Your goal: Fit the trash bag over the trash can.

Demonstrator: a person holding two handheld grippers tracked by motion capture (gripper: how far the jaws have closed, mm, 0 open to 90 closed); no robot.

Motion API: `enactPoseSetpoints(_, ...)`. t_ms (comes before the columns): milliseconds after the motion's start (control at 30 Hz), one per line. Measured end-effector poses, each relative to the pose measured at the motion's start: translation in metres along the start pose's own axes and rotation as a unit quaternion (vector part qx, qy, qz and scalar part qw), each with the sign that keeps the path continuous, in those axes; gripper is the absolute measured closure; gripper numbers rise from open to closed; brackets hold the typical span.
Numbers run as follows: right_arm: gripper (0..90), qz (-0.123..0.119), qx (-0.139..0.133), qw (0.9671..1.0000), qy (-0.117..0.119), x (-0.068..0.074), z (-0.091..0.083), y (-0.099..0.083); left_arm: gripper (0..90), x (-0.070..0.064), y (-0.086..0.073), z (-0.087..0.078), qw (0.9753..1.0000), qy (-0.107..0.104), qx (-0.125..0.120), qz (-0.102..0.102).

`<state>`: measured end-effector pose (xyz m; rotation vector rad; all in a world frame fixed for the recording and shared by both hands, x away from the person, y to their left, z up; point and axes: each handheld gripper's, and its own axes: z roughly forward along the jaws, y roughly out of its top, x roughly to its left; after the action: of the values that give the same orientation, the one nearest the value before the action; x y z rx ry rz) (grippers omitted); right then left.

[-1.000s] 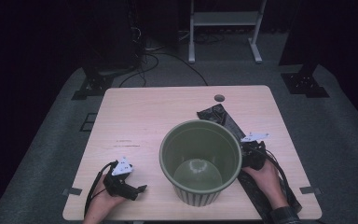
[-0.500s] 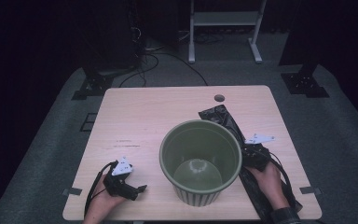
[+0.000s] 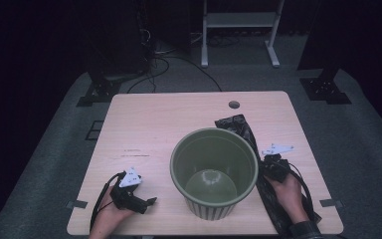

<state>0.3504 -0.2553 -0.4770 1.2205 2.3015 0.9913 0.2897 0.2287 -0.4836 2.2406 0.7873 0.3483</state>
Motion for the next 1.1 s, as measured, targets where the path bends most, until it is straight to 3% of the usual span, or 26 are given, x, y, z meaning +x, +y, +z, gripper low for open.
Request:
enactPoseSetpoints(267,90.0,-0.002,-0.024,0.9995,0.020,0.004,-0.010,0.004,0.0,0.000,0.000,0.000,1.0000,0.000,0.000,0.000)
enactPoseSetpoints(567,90.0,-0.006,-0.092,0.9949,0.042,0.005,-0.044,0.014,0.0,0.000,0.000,0.000,1.0000,0.000,0.000,0.000)
enactPoseSetpoints(833,90.0,-0.008,-0.151,0.9860,0.070,0.001,-0.072,0.019,0.0,0.000,0.000,0.000,1.0000,0.000,0.000,0.000)
enactPoseSetpoints(1033,90.0,-0.008,-0.190,0.9769,0.098,-0.005,-0.091,0.024,0.0,0.000,0.000,0.000,1.0000,0.000,0.000,0.000)
enactPoseSetpoints(1100,90.0,-0.004,-0.206,0.9723,0.110,-0.007,-0.100,0.028,0.0,0.000,0.000,0.000,1.0000,0.000,0.000,0.000)
